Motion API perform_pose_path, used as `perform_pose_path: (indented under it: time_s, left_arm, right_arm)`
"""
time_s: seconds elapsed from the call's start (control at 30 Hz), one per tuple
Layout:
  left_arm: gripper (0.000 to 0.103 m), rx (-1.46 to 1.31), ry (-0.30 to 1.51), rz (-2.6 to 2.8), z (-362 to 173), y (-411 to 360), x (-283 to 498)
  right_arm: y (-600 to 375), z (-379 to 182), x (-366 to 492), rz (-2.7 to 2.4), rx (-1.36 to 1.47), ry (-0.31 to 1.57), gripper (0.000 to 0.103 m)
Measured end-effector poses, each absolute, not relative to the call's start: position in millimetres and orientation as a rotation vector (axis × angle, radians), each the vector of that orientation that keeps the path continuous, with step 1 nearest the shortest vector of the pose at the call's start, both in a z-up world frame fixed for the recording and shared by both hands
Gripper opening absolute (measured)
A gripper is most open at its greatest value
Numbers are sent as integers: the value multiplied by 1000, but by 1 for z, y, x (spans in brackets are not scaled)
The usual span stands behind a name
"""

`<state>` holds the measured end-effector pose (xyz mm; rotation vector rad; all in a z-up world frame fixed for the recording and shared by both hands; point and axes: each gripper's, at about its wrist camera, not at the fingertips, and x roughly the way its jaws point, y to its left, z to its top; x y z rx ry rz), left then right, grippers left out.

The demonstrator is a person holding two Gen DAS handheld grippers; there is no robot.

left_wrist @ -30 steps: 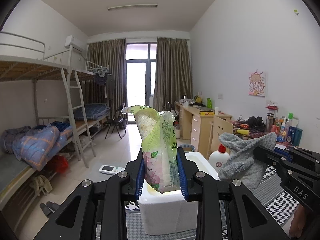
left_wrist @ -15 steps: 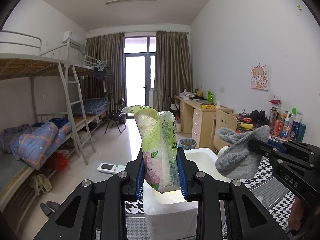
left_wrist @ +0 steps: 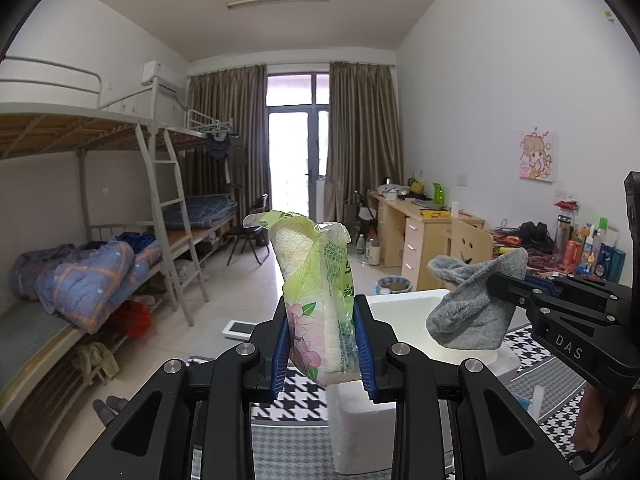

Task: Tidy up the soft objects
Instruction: 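Open the right gripper to drop the grey sock into the foam box, then lower the tissue packet into the foam box and open the left gripper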

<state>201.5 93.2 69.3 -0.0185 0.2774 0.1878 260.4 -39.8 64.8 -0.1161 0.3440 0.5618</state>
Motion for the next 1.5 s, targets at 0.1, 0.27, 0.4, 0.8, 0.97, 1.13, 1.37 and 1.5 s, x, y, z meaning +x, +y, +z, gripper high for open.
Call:
perform_pose_path:
  time_s: [0.1, 0.27, 0.4, 0.8, 0.97, 1.13, 1.37, 1.5]
  left_arm:
    - [31, -21, 280, 197, 70, 97, 201]
    - [31, -33, 273, 211, 70, 102, 201]
    - [31, -39, 271, 216, 70, 103, 201]
    - [31, -46, 286, 212, 66, 100, 206]
    - [31, -39, 287, 199, 68, 98, 211]
    - [31, -31, 288, 171, 69, 93, 215]
    - [31, -18, 303, 135, 67, 80, 230]
    - [31, -16, 302, 110, 66, 71, 234]
  right_arm:
    - [-35, 64, 262, 571, -121, 351, 14]
    - [-29, 61, 275, 591, -122, 409, 14]
    - [-27, 58, 279, 586, -139, 438, 49]
    - [-37, 64, 265, 611, -151, 379, 85]
    - [-44, 66, 262, 598, -154, 369, 85]
    - [-55, 69, 258, 575, -149, 364, 85]
    - [-74, 73, 254, 529, -130, 360, 85]
    - [-85, 75, 251, 503, -120, 353, 86]
